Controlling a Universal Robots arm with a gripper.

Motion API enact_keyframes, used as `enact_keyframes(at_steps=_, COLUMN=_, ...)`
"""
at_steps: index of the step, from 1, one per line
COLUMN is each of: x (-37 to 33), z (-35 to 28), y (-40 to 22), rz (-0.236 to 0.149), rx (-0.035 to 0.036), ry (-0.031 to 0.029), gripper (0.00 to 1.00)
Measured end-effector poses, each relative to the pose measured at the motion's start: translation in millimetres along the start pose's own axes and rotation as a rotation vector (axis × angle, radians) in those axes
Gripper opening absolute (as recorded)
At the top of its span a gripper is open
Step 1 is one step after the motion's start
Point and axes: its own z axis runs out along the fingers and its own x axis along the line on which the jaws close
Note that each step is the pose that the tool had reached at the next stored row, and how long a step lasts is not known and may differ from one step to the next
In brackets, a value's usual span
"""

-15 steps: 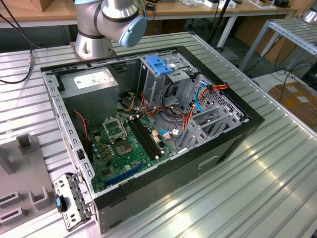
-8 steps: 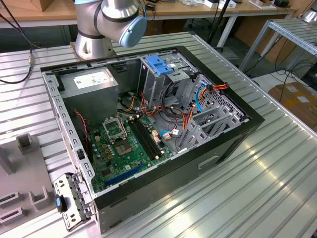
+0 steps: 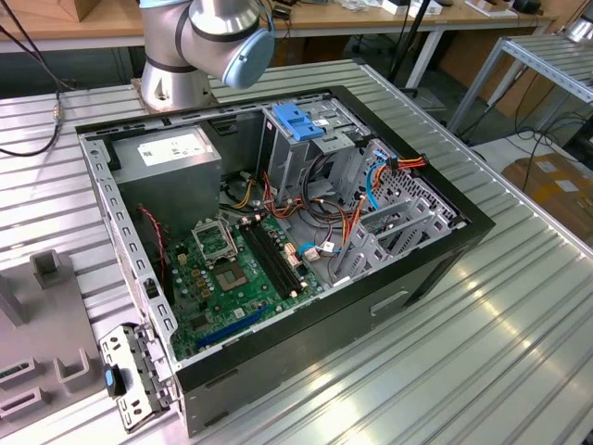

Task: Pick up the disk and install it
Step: 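Pick up the disk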

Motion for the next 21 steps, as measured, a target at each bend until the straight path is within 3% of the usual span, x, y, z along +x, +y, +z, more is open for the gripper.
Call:
enact_keyframes(at_steps=3, x=0.1, z=-3.0, y=0.0, rz=0.0, rx=0.0003, ry=-0.0001, gripper=0.37)
enact_keyframes(at_steps=16, x=0.8, z=-51.3, y=-0.6, rz=0.0, rx=0.0001, ry=0.0, gripper=0.37)
enact_keyframes(at_steps=18, x=1.0, z=-64.0, y=-0.7, rz=0.0, rx=0.0, ry=0.0, gripper=0.37)
enact_keyframes(at_steps=19, x=1.2, z=-77.9, y=-0.9, rz=0.0, rx=0.0001, ry=0.0, gripper=0.37)
enact_keyframes(at_steps=21, x=1.3, z=-86.2, y=-0.9, rz=0.0, rx=0.0, ry=0.0, gripper=0.37)
